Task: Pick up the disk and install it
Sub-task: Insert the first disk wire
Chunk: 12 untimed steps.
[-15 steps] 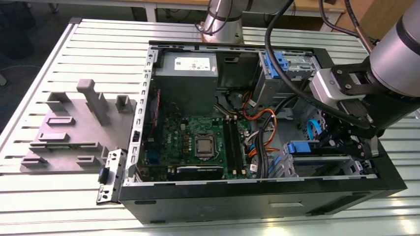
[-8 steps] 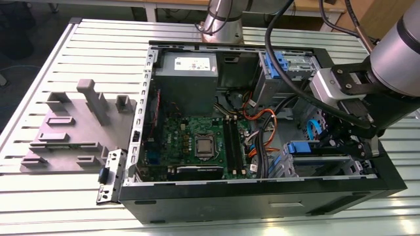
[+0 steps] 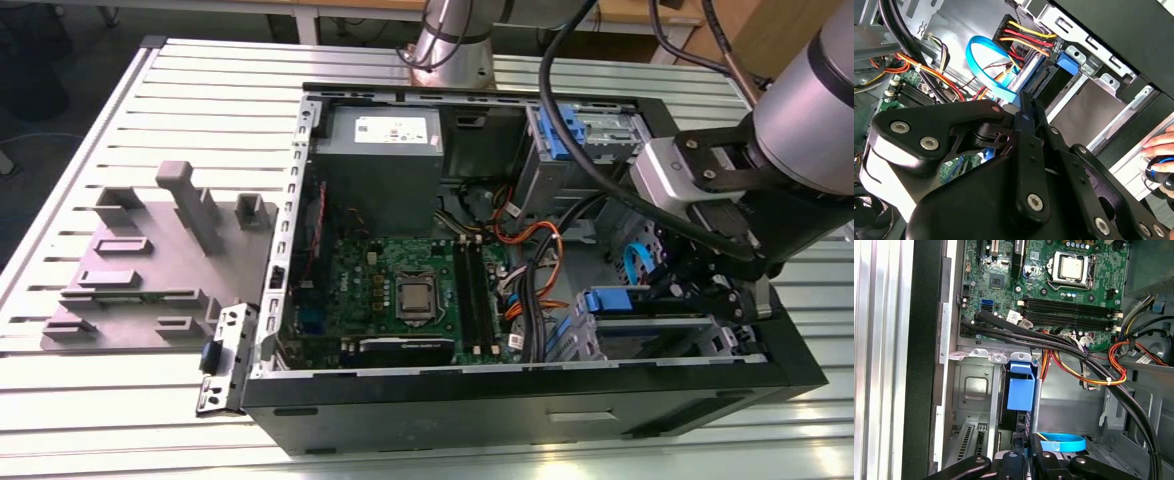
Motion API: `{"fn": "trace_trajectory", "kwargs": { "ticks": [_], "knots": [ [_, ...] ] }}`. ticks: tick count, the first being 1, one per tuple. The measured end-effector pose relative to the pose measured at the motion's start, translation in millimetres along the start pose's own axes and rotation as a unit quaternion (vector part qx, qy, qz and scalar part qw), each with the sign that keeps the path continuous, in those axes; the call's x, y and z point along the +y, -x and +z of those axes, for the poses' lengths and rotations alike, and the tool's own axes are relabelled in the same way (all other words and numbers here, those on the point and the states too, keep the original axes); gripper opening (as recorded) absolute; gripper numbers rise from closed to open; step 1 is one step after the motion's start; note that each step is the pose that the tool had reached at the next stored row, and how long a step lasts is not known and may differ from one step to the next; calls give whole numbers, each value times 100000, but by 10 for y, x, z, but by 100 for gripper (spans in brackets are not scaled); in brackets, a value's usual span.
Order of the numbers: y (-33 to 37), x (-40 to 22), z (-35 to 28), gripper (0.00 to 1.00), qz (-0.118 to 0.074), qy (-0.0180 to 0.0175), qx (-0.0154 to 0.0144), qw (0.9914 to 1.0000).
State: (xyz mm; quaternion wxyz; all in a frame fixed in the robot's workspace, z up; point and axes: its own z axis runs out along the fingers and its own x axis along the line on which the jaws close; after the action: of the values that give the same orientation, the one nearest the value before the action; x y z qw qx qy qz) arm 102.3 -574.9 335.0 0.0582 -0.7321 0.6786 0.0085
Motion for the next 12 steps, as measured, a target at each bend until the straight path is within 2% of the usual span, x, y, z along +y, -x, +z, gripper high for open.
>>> {"fn": "trace_trajectory", "kwargs": {
  "ticks": [12],
  "knots": [
    [-3, 3, 28, 16, 3, 1, -8, 100000]
  ]
}}
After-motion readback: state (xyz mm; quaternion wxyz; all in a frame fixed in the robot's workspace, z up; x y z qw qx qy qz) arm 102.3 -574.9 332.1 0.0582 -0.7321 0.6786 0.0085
